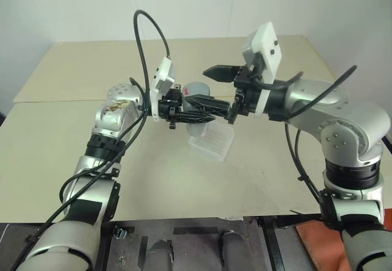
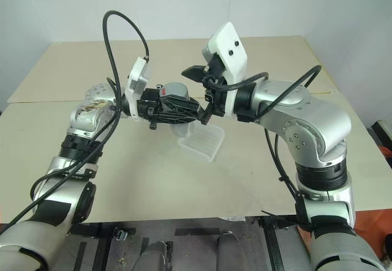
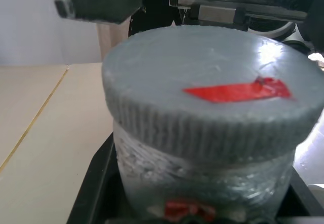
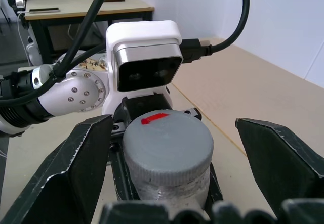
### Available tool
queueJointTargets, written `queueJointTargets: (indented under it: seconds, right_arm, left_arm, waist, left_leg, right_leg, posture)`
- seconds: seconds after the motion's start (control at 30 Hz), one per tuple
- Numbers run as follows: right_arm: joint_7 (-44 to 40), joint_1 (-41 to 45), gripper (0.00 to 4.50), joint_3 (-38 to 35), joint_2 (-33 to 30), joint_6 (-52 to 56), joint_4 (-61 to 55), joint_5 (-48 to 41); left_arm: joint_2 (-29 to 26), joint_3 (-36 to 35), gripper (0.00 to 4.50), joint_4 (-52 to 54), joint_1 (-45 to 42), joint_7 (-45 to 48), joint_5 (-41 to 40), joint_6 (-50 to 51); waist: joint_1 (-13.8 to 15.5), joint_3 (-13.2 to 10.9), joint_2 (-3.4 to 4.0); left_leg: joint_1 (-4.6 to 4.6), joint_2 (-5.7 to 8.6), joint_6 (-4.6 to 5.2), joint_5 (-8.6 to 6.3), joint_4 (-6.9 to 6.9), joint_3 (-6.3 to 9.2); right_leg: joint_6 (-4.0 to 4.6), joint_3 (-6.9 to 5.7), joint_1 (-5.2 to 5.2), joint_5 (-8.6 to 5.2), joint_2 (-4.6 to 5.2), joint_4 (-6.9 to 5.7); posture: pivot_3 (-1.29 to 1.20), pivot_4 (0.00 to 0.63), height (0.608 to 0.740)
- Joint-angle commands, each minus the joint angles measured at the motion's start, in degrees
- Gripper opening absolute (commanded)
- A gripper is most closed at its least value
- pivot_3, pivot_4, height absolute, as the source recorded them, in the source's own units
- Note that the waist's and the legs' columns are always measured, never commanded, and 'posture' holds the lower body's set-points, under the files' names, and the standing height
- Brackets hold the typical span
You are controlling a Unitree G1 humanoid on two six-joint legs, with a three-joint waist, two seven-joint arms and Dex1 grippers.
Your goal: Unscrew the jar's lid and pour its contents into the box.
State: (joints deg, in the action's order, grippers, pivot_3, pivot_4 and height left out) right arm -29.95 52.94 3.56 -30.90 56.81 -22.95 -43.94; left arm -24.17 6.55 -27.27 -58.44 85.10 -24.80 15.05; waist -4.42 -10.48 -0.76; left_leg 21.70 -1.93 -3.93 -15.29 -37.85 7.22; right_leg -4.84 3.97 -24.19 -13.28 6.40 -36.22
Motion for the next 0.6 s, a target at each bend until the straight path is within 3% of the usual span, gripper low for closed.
queueJointTargets:
  seconds: [0.03,0.43,0.53,0.6]
  right_arm:
    - [0.3,0.4,4.5,-0.2,0.4,0.6,-1.8,0.1]
    - [0.7,0.3,4.5,-0.9,1.9,0.2,-0.1,1.7]
    - [-0.1,0.2,3.95,-1.0,1.7,0.1,0.2,1.5]
    - [-0.8,-0.2,3.32,-0.9,1.3,-0.3,0.2,1.7]
  left_arm:
    - [0.8,-0.9,1.94,0.1,-1.9,0.4,0.2,-1.3]
    - [0.3,-1.1,1.94,1.1,-0.9,2.3,0.4,-1.7]
    - [0.3,-1.2,1.94,1.3,-1.0,2.5,0.3,-1.4]
    - [0.3,-1.2,1.94,1.6,-0.9,2.6,0.2,-1.2]
  waist:
    - [0.0,0.0,0.0]
    - [0.1,0.0,0.0]
    - [0.0,0.0,0.0]
    - [0.0,0.0,0.01]
  left_leg:
    - [0.01,0.0,0.0,0.0,0.0,0.0]
    - [0.02,0.0,0.01,0.0,0.0,0.01]
    - [0.01,0.0,0.01,0.0,0.0,0.01]
    - [0.01,0.0,0.01,-0.01,0.0,0.02]
  right_leg:
    - [0.0,0.0,0.0,0.0,0.0,-0.02]
    - [0.0,0.0,-0.01,0.0,0.0,-0.05]
    - [0.0,0.0,-0.01,0.0,0.0,-0.05]
    - [0.0,0.0,-0.02,0.0,0.0,-0.05]
  posture:
    - [0.0,0.15,0.74]
    - [0.0,0.15,0.74]
    - [0.0,0.15,0.74]
    - [0.0,0.15,0.74]
